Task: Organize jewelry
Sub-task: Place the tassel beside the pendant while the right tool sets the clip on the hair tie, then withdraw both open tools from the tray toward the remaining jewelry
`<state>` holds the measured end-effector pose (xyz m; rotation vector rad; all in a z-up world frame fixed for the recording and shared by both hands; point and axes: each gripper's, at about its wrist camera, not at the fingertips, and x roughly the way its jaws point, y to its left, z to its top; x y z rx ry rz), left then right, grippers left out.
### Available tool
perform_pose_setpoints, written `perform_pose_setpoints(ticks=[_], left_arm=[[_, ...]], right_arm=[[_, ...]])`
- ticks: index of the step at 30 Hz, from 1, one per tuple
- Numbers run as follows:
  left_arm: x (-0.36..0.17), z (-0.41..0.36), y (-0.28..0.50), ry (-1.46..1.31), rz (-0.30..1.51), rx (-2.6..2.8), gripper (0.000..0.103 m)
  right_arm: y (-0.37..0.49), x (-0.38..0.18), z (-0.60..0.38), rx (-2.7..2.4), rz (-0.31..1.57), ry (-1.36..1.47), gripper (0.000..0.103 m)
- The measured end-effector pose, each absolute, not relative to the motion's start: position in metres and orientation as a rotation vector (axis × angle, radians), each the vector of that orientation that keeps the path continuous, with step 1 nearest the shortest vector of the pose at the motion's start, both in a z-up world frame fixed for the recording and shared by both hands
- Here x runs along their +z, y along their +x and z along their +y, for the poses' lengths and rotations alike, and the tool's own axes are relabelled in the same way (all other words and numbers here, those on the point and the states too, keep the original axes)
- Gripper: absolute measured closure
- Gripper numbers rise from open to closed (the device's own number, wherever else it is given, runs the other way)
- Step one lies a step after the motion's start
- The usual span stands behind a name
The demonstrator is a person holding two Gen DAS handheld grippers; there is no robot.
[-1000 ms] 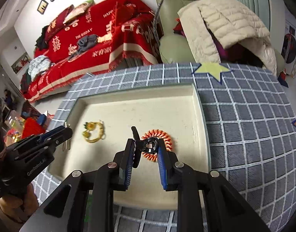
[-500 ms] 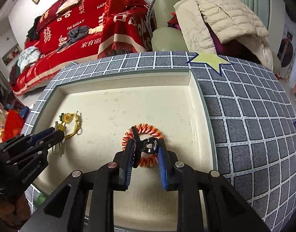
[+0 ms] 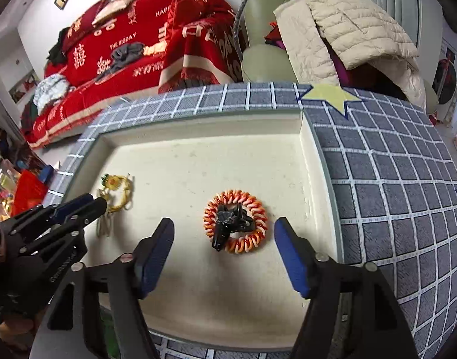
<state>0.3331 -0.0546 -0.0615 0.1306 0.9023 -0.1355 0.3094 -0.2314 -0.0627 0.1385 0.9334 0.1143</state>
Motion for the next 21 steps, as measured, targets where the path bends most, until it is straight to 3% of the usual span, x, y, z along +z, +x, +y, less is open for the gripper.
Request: perform_pose_setpoints(ticks=[4,5,6,17,21], left_arm=[[-0.056,-0.051,0.329,0.112,0.895,-0.135,0.062],[-0.055,-0.050,0.328,0.105,0.893,-0.135,0.036],[-0.053,-0.048,0.325,0.097,0.888,-0.134,0.000],[-0.013,-0.024,0.281,0.055,0.817,-0.107,0.000],[-0.004,-0.009,0.255,0.037,0.808,-0.091,0.000]], right_arm=[[0.302,-0.053,-0.232,0.124,0.911,0.163,0.023],[0.301,-0.051,-0.232,0.127,0.908,0.166,0.023],[0.299,-0.049,-0.232,0.130,0.902,0.168,0.023],[0.256,-0.024,-0.228,0.149,0.853,0.185,0.018],[0.234,-0.016,-0.228,0.151,0.832,0.190,0.000]])
